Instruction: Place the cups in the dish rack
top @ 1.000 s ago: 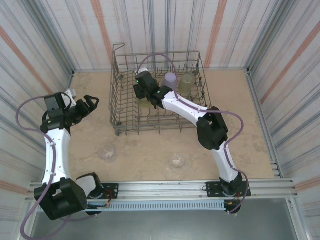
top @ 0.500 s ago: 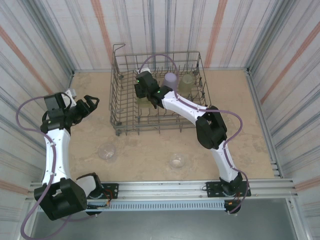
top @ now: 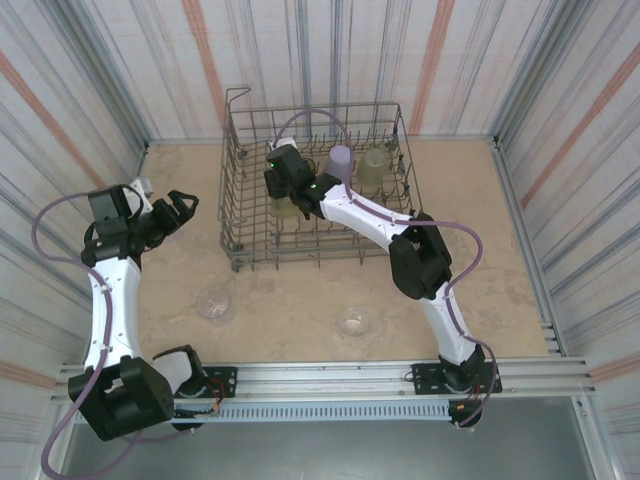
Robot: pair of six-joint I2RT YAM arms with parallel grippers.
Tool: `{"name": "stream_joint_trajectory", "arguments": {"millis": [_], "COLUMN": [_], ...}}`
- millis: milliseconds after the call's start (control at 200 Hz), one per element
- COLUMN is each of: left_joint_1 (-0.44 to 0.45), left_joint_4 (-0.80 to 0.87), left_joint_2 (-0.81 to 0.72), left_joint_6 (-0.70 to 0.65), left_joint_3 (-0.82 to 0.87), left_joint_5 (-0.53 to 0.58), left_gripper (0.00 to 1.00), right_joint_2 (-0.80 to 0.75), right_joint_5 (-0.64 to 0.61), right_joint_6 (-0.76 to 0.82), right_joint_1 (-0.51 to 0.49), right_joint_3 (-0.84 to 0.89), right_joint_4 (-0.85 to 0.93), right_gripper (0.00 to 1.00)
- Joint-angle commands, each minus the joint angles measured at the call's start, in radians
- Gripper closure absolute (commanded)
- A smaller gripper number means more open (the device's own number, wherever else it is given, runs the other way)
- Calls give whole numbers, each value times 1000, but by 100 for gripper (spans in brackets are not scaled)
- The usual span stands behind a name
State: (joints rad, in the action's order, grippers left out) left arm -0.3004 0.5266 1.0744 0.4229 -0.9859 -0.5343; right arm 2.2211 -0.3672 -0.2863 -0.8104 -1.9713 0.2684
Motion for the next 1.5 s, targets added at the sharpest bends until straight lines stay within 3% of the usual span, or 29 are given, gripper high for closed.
{"name": "stream_joint_trajectory", "arguments": {"millis": [0,230,566,937,1498], "left_joint_1": [-8,-8,-8,-8,-8], "left_joint_4": [-8,-7,-8,-7,5], "left_joint_2": [-17,-20,-17,-13,-6], "left_joint_6": [3,3,3,1,-15], "left_joint_3": [7,7,8,8,5], "left_joint_5": [-22,-21,-22,-11,40], "left_gripper": [1,1,1,1,1], "right_joint_2": [20,17,-36,-136,-410], "right_joint_5": [10,-10,-21,-9,39], "right_joint_6": [-42,-40,-58,-89,-106], "right_joint_1": [-17,-14,-16,-16,-9], "right_joint_3": [-23,-25,-23,-6,251], "right_joint_4": [41,51,85,116,75], "right_gripper": [25,10,0,1,1]}}
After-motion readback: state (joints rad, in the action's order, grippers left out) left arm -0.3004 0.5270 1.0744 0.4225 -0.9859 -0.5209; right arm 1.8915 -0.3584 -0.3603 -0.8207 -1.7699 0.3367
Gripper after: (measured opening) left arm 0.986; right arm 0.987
